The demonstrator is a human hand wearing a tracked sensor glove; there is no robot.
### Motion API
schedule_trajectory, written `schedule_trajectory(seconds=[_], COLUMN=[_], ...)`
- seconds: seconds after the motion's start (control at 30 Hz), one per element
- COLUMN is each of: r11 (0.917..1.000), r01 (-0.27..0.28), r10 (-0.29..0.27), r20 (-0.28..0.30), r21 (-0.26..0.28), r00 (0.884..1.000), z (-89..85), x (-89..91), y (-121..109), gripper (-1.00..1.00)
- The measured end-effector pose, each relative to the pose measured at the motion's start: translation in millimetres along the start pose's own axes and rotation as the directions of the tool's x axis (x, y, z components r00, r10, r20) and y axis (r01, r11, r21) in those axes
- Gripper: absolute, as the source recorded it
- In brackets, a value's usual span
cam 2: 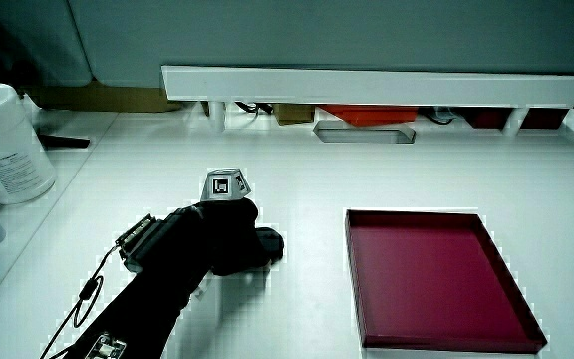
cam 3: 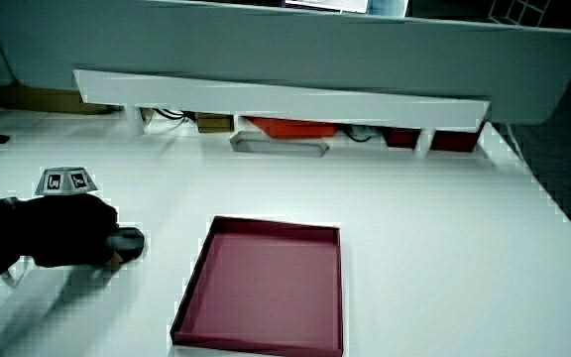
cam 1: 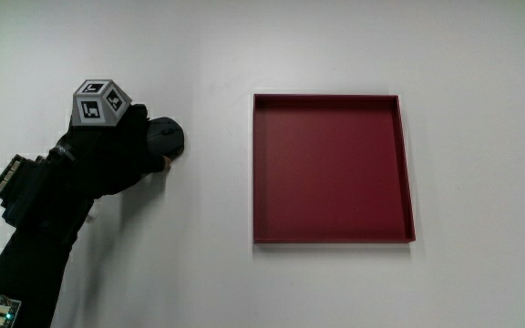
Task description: Pick mouse from desk
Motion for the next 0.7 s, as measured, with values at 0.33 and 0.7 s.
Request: schedule_trajectory(seconds=[0.33, 0.7], r11=[0.9908, 0.9491], r01=[0.106, 0.292], r10=[-0.108, -0.297], r20=[0.019, 0.022], r21=[0.083, 0.118], r00=[0.994, 0.955], z=[33.6, 57.4], x=[24.0, 83.2], y=[-33.6, -59.3], gripper=[1.0, 1.0])
